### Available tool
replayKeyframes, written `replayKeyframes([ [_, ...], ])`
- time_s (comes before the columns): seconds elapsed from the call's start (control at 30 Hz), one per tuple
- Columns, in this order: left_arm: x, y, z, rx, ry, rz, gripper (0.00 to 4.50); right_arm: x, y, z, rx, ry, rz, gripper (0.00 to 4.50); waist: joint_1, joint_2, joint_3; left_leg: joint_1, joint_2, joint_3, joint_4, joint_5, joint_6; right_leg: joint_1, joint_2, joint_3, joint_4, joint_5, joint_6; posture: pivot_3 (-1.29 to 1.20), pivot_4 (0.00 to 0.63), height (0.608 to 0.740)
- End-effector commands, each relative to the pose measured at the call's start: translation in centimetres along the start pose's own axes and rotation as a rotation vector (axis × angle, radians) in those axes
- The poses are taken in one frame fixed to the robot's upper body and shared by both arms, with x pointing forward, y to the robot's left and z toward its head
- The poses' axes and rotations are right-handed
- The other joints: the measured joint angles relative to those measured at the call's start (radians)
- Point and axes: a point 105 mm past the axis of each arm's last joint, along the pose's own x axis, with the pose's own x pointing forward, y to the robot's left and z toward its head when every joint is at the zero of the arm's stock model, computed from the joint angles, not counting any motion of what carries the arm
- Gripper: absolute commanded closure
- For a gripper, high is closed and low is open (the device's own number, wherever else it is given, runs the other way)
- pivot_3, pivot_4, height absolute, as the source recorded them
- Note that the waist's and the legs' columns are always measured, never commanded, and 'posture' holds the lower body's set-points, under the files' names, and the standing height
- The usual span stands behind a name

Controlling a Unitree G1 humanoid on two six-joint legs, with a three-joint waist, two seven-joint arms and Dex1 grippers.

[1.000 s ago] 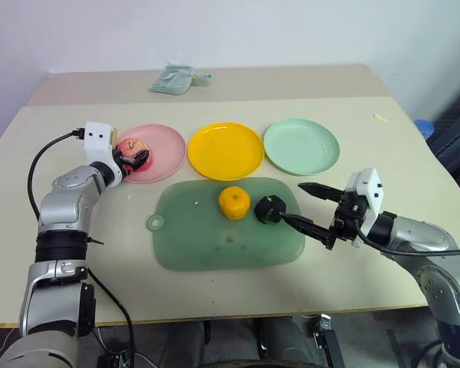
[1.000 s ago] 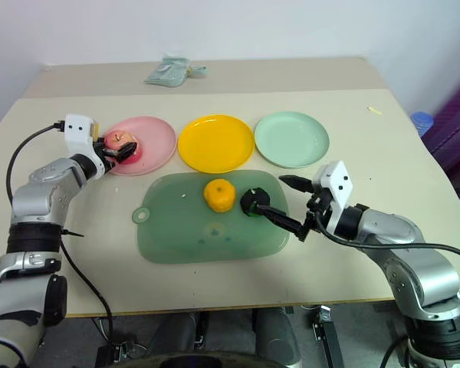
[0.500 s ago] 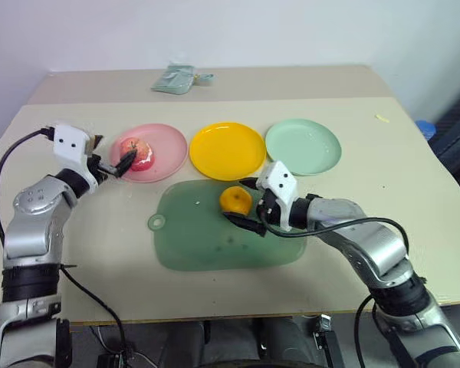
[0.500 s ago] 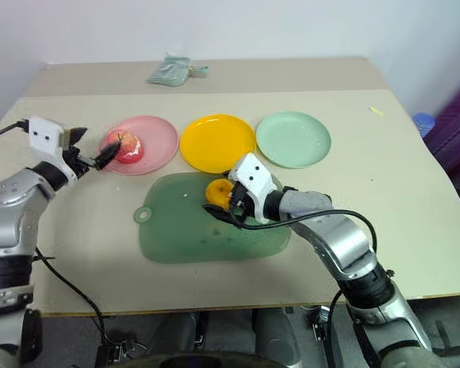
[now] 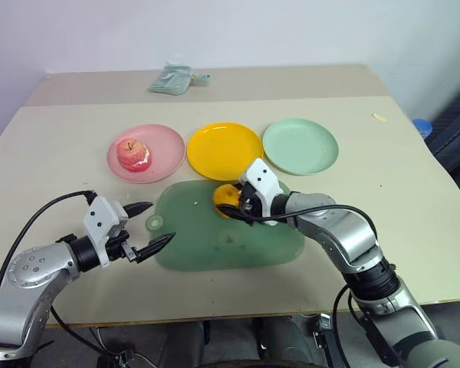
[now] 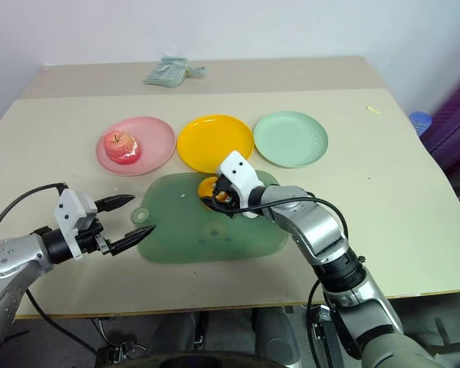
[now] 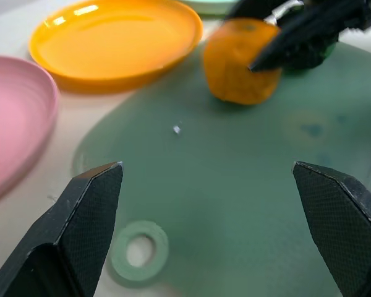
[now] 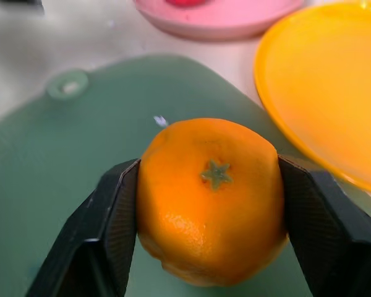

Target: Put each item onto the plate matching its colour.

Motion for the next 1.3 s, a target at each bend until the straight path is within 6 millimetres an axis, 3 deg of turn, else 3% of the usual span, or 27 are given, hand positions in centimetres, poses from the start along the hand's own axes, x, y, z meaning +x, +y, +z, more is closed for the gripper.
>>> replayKeyframes([
  [0.03,-0.1,-0.6,0.9,0.026,-0.033,-0.018,0.00,-0.5,-1.1,3.0,-0.048,-0.087,-0.047,1.80,0.002,0.000,0.000,0.000,0.000,0.000,0.000,0.000,0.000,0.000,0.000,0.000,0.000,0.000,0.000,0.00,0.150,0.740],
  [0.2,0.4,-1.2,1.3,0.007,-0.062,-0.040,0.00,1.5,-4.5,6.3,-0.029,-0.170,-0.181,1.80,-0.003,0.000,0.000,0.000,0.000,0.000,0.000,0.000,0.000,0.000,0.001,0.000,0.000,0.000,0.000,0.00,0.150,0.740],
  [0.33,1.3,-1.8,1.8,-0.006,-0.091,-0.058,0.00,4.6,-7.7,6.4,0.017,-0.142,-0.277,1.80,-0.005,0.001,0.000,0.000,0.000,0.001,0.000,0.000,0.000,-0.001,0.002,0.001,0.000,0.000,0.000,0.00,0.150,0.740],
  [0.43,1.7,-2.2,1.8,-0.016,-0.100,-0.068,0.00,5.3,-9.0,7.1,0.029,-0.183,-0.298,0.40,-0.002,0.001,0.000,0.000,0.000,0.001,-0.002,0.000,0.000,-0.001,0.001,0.001,-0.001,0.000,0.000,0.00,0.150,0.740],
  [0.47,1.7,-2.3,1.7,-0.018,-0.099,-0.068,0.00,5.2,-9.1,7.4,0.012,-0.204,-0.297,0.02,-0.002,0.001,0.000,0.000,0.000,0.001,-0.003,0.000,0.000,-0.002,0.000,0.001,-0.001,0.000,0.000,0.00,0.150,0.740],
  [0.53,1.6,-2.5,1.6,-0.027,-0.098,-0.070,0.00,3.8,-9.4,8.6,-0.058,-0.273,-0.289,0.02,-0.004,0.002,0.001,-0.001,-0.001,0.002,-0.003,0.000,0.000,-0.002,0.000,0.001,-0.001,0.000,0.000,0.00,0.150,0.740],
  [0.6,1.5,-3.0,1.4,-0.036,-0.096,-0.086,0.00,1.0,-9.3,8.8,-0.124,-0.327,-0.232,0.02,0.000,0.003,0.002,-0.001,-0.001,0.002,-0.003,0.000,0.000,-0.003,-0.001,0.001,-0.001,0.000,0.000,0.00,0.150,0.740],
  [0.8,1.7,-4.2,1.0,-0.034,-0.094,-0.145,0.00,-5.8,-5.9,4.6,-0.227,-0.239,-0.010,0.02,0.001,0.004,0.002,0.000,-0.001,0.001,-0.003,-0.001,0.001,0.001,-0.002,-0.001,-0.003,0.000,0.000,0.00,0.150,0.740],
  [0.9,2.3,-4.9,0.9,-0.030,-0.100,-0.208,0.00,-8.3,-3.0,0.4,-0.166,-0.115,0.112,0.02,-0.001,0.005,0.003,0.001,0.000,0.001,-0.003,0.000,0.001,0.001,0.000,0.000,-0.002,0.000,0.000,0.00,0.150,0.740],
  [0.97,2.7,-5.2,0.7,-0.024,-0.102,-0.237,0.00,-8.3,-2.4,-1.8,-0.136,-0.035,0.107,0.02,-0.004,0.005,0.003,0.002,0.001,0.001,-0.003,-0.001,0.001,0.002,0.002,0.000,-0.002,0.000,0.000,0.00,0.150,0.740],
  [1.1,3.4,-5.1,0.6,-0.011,-0.111,-0.261,0.00,-6.8,-3.9,-4.5,-0.082,0.062,-0.013,0.02,-0.006,0.005,0.003,0.003,0.001,0.003,-0.002,0.000,0.001,0.002,0.004,0.002,-0.001,0.000,-0.001,0.00,0.150,0.740],
  [1.3,3.7,-4.8,0.9,0.001,-0.117,-0.257,0.00,-6.9,-5.3,-1.1,-0.029,-0.080,-0.104,2.75,0.004,0.006,0.003,0.001,0.001,0.002,0.000,0.000,0.001,0.001,0.003,0.002,-0.001,0.000,0.000,0.00,0.150,0.740],
])
